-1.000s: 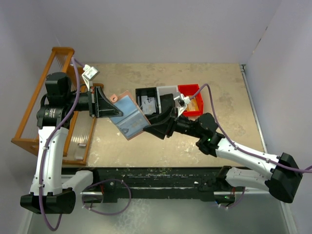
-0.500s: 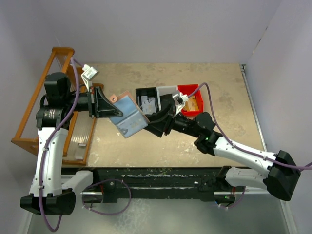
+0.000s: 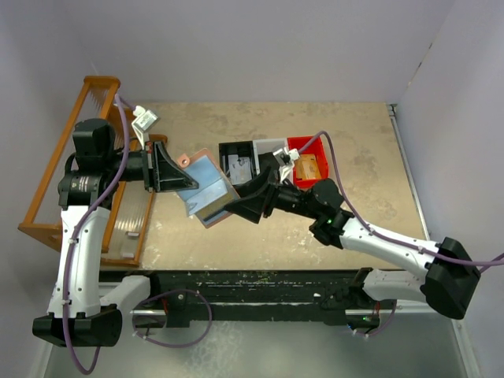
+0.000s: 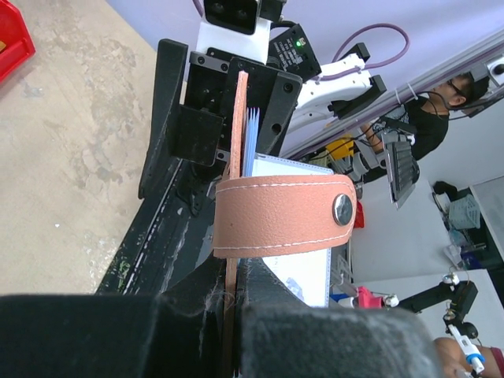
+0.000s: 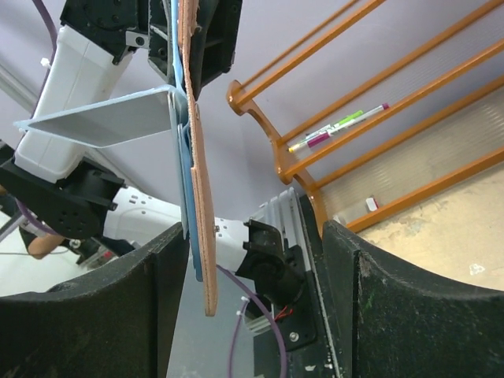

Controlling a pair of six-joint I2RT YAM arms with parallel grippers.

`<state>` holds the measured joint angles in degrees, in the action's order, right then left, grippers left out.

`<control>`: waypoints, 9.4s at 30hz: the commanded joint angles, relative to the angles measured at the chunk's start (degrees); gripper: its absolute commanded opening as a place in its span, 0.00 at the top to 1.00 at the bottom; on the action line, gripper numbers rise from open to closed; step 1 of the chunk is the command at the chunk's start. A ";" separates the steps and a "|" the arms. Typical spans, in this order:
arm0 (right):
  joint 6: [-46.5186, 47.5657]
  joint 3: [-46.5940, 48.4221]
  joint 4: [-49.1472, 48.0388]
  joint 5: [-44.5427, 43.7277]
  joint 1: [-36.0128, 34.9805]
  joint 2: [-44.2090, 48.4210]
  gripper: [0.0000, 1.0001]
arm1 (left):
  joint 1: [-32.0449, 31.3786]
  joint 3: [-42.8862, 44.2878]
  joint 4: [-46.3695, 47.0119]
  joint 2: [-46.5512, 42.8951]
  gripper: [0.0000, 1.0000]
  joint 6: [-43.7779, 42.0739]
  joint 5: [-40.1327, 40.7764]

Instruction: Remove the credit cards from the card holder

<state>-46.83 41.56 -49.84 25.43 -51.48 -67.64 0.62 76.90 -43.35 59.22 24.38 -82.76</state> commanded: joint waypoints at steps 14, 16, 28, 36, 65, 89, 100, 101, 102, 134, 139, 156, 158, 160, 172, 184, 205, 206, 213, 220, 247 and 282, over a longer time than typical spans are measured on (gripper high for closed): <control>-10.92 6.50 -5.51 -3.98 -1.22 -3.73 0.72 | 0.00 2.40 -3.42 -0.62 1.00 -5.32 0.42; -10.48 7.32 -4.00 -4.53 -1.76 -3.33 0.80 | -0.01 2.63 -5.20 -0.45 0.98 -8.06 1.86; 2.96 39.42 64.09 -37.44 -8.78 -10.16 1.00 | -0.01 3.87 -13.69 -3.75 0.19 -37.81 19.38; 3.41 54.90 78.67 -46.55 -13.86 -19.35 1.00 | -0.01 -10.48 -0.86 -13.44 0.14 -37.99 21.02; 4.17 60.90 87.82 -51.38 -17.33 -22.30 1.00 | 0.00 -11.23 2.73 -19.41 0.45 -35.84 39.60; 6.03 71.36 84.97 -49.21 -17.33 -29.64 1.00 | 0.04 -14.12 -1.73 -19.97 0.22 -39.19 18.69; 5.66 78.00 86.34 -49.96 -17.41 -33.36 1.00 | -0.01 -20.22 15.21 -25.61 0.29 -29.93 37.94; 5.63 78.28 86.39 -50.03 -17.42 -33.70 1.00 | -0.01 -20.43 15.71 -25.17 0.30 -28.83 37.98; 5.57 78.71 86.54 -50.04 -17.56 -34.13 1.00 | -0.01 -20.60 15.93 -24.71 0.30 -28.25 37.71; 5.29 74.17 85.64 -50.58 -19.71 -31.69 1.00 | 0.00 -22.92 13.83 -28.10 0.39 -32.00 45.98; 5.77 71.85 86.58 -50.00 -19.71 -29.64 1.00 | -0.01 -20.07 9.81 -28.73 0.37 -33.35 44.52; 11.35 59.19 74.49 -35.92 -19.62 -19.05 1.00 | -0.01 -15.84 6.38 -26.81 0.44 -29.89 42.12; 12.88 56.76 71.96 -33.64 -19.55 -17.14 1.00 | -0.01 -14.55 5.26 -25.85 0.45 -28.47 38.94; 14.30 53.88 68.35 -31.14 -19.41 -14.83 1.00 | -0.01 -12.92 3.37 -24.02 0.44 -27.23 34.40; 14.51 39.65 53.66 -20.48 -14.50 -2.12 1.00 | -0.01 -6.43 0.86 -14.90 0.51 -15.21 13.22; 14.95 36.21 53.30 -15.26 -12.17 0.66 1.00 | -0.01 -5.71 11.40 -13.76 0.64 0.70 8.46; 12.98 30.99 48.46 -7.42 -8.21 3.60 1.00 | 0.00 -10.20 23.83 -13.35 0.86 14.93 7.26; 13.03 30.95 48.32 -6.82 -8.22 3.49 1.00 | -0.01 -10.81 25.25 -13.42 0.87 16.89 6.81; 13.20 30.43 44.86 2.60 -7.07 2.92 1.00 | -0.01 -13.33 34.59 -12.10 0.89 28.47 1.85; 12.74 30.94 44.15 6.45 -6.48 2.10 1.00 | 0.00 -12.66 32.45 -11.85 0.69 26.32 2.08; 10.58 28.97 46.11 6.09 -3.27 2.92 1.00 | -0.01 -12.84 26.66 -13.70 0.74 18.65 5.46; 2.34 29.10 43.67 0.06 6.63 3.49 0.42 | 0.17 -10.88 13.11 -5.40 1.00 3.61 25.05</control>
<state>-37.58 73.82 3.44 20.51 -44.12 -59.83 0.62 63.75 -27.97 52.60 33.69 -63.13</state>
